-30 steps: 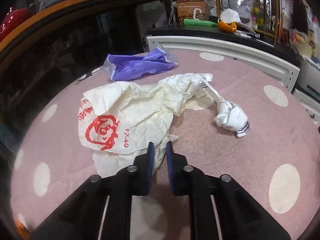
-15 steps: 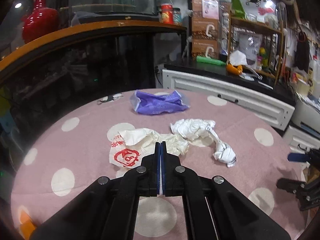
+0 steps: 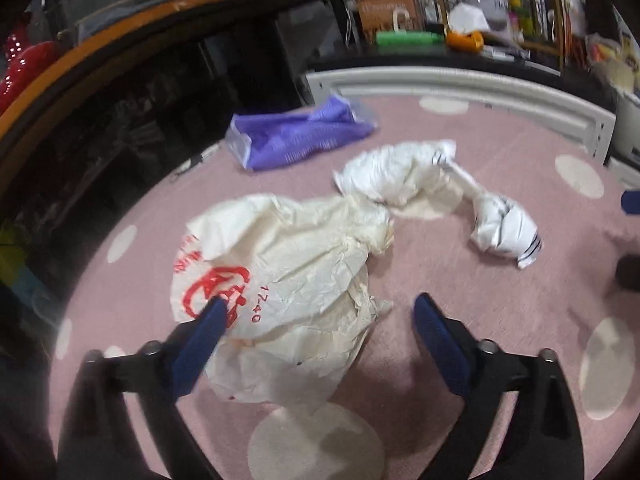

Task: Collect trash
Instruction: 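Grasp the red-printed white bag with the left tool while the right tool grasps the white paper bundle, then carry the white paper bundle over the bin and release it with the right tool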

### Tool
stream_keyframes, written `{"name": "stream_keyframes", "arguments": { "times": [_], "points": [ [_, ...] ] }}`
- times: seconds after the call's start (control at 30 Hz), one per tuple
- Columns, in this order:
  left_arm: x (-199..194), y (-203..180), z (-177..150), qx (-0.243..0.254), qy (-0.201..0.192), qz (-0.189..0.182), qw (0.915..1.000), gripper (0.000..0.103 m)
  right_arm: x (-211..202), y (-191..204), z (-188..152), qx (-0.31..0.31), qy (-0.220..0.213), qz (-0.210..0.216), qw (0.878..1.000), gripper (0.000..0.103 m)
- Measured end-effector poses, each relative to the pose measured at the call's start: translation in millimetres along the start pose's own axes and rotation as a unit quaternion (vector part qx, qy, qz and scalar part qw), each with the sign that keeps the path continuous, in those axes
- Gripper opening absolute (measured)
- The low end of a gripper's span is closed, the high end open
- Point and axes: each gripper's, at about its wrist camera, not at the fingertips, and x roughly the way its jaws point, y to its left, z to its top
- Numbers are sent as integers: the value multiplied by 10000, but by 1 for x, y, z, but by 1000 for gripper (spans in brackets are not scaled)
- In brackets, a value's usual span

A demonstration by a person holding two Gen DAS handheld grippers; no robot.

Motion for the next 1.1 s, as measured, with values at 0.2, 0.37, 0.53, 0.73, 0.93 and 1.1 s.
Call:
{"name": "stream_keyframes", "arguments": {
  "times": [0.2,0.37,0.53,0.73,0.93,1.1],
  "points": [
    [-2,18,-7,-647,163,-562,9962,26,9,1,10,25,4,22,10000,89],
    [-25,41,-8,-1377,-254,-783,9870,17,16,13,16,-141,38,117,9998,89],
    [-54,44,-8,-1596,-820,-540,9823,17,28,29,25,-366,101,209,9991,89],
    [-51,37,-8,-1582,-825,-597,9821,17,55,49,36,-731,344,99,9967,68],
    [-50,37,-7,-1646,-795,-661,9809,17,58,42,32,-716,329,-15,9969,26],
    [-54,34,-7,-1630,-860,-714,9803,17,30,33,16,-744,116,-22,9972,25]
  ]
}}
